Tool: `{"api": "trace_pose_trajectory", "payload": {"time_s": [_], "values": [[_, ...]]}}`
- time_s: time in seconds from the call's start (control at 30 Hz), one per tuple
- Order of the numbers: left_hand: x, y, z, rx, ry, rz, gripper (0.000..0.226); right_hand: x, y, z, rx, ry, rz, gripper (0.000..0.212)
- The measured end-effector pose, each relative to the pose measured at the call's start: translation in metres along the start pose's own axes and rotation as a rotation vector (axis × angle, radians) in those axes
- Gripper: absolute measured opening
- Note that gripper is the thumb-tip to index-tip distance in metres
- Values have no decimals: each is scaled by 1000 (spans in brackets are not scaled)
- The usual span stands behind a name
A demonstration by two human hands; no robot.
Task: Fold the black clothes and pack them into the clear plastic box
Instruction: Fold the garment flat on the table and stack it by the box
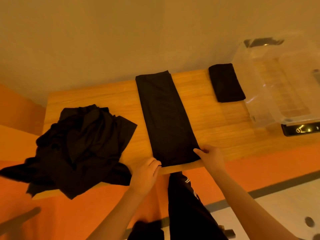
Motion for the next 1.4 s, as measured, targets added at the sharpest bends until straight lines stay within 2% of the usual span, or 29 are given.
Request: {"api": "trace_pose_trajectory", "payload": {"time_s": [0.13,0.27,0.33,0.4,0.43,0.47,0.53,0.67,0.73,0.87,0.93,1.03,1.1,1.17,1.3,1.4], "values": [[-16,1,7,32,80,20,27,2,2,2,31,-78,-70,17],[-11,-11,25,-28,47,18,26,7,3,9,-29,-171,144,25],[-7,-15,30,-38,12,-42,22,2,-6,13,-160,-96,252,19],[-9,-14,30,-34,31,-84,15,0,-29,25,-454,47,340,12],[-12,-12,30,-26,54,-96,13,8,-37,33,-613,79,419,16],[-14,-9,30,-6,72,-106,17,19,-41,39,-740,80,515,26],[-11,-1,27,74,51,-170,39,47,-31,42,-872,-24,742,50],[18,3,17,235,-209,-436,89,62,3,33,-916,-218,975,86],[25,2,18,257,-256,-471,96,59,12,31,-913,-239,980,93],[27,4,26,311,-199,-489,85,52,11,35,-1044,-162,985,57],[29,5,30,337,-198,-477,74,50,10,41,-1080,-149,991,54],[20,14,33,402,-108,-434,42,47,3,54,-1164,-146,925,44],[9,17,32,376,-115,-352,44,39,-4,58,-1137,-176,789,36],[-6,19,30,273,-127,-215,42,28,-16,58,-1004,-225,586,36],[-27,10,25,-158,-330,313,21,4,-31,52,-505,-375,194,24],[-50,6,6,-319,-305,503,14,-7,-56,43,-375,-376,-46,19]]}}
Point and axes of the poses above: each hand's wrist, its own z-axis away from the middle knuckle, its own x-axis out of the palm, y = z × x, the point moved 8 cm from there along -z, towards the middle knuckle, and after that the axes turned 4 degrees about -z, right-handed, at the moved point
